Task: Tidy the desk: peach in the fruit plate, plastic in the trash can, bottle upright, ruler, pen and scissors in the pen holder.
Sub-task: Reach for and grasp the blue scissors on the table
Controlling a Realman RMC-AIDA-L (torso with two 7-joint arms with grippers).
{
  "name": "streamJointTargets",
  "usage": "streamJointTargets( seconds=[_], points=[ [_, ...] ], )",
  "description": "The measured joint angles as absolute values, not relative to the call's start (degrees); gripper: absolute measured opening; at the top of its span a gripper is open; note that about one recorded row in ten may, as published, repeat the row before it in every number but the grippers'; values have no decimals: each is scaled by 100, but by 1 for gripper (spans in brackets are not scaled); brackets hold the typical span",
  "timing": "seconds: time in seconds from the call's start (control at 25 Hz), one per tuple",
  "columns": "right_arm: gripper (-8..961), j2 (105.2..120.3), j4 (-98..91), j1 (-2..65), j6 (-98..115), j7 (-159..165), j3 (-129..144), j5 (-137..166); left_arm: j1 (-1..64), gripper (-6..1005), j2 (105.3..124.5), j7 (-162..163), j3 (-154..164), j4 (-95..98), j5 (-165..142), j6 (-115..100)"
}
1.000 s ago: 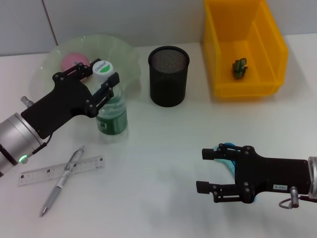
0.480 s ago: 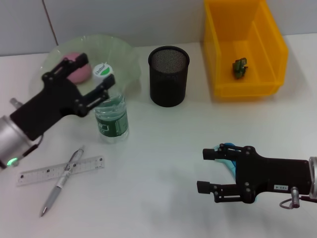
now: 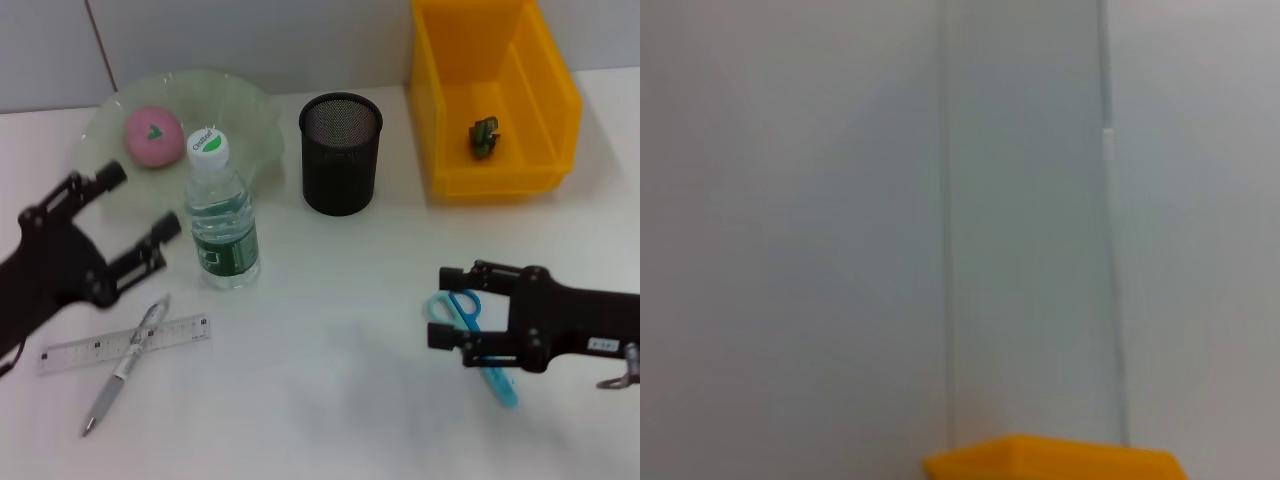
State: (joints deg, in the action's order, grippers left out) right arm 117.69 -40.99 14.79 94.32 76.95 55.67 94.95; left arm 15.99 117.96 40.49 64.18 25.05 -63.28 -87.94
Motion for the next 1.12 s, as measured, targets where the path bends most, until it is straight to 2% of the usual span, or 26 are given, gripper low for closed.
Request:
streamJointTargets(
  seconds=[0.2, 0.4, 0.52, 0.56, 0.64, 0.76, 1.12],
  points=[
    [822, 11759, -4580, 1376, 9589, 8148, 5357, 9552, 1381, 796, 11805, 4042, 6433, 2745, -7039, -8956],
    [821, 11760, -6199, 1403, 9581, 10280, 5213, 10605, 1429, 793, 11806, 4087, 6448, 2761, -7736, -9208],
    [821, 11769, -7384, 1646, 9642, 12041, 5215, 11699, 1448, 791, 11813, 4163, 6447, 2763, -7959, -9291],
    [821, 11761, -8131, 1909, 9836, 13230, 5268, 12466, 1448, 790, 11816, 4170, 6445, 2756, -7971, -9295],
    [820, 11758, -8406, 2047, 9955, 13634, 5290, 12780, 1444, 788, 11819, 4163, 6441, 2747, -7977, -9297],
    [820, 11800, -9070, 2660, 10560, 14769, 5309, 13901, 1426, 786, 11821, 4158, 6428, 2739, -7983, -9298],
    [820, 11908, -9108, 3036, 10887, 15977, 6232, 14902, 1432, 787, 11835, 4161, 6398, 2675, -7965, -9258]
  ],
)
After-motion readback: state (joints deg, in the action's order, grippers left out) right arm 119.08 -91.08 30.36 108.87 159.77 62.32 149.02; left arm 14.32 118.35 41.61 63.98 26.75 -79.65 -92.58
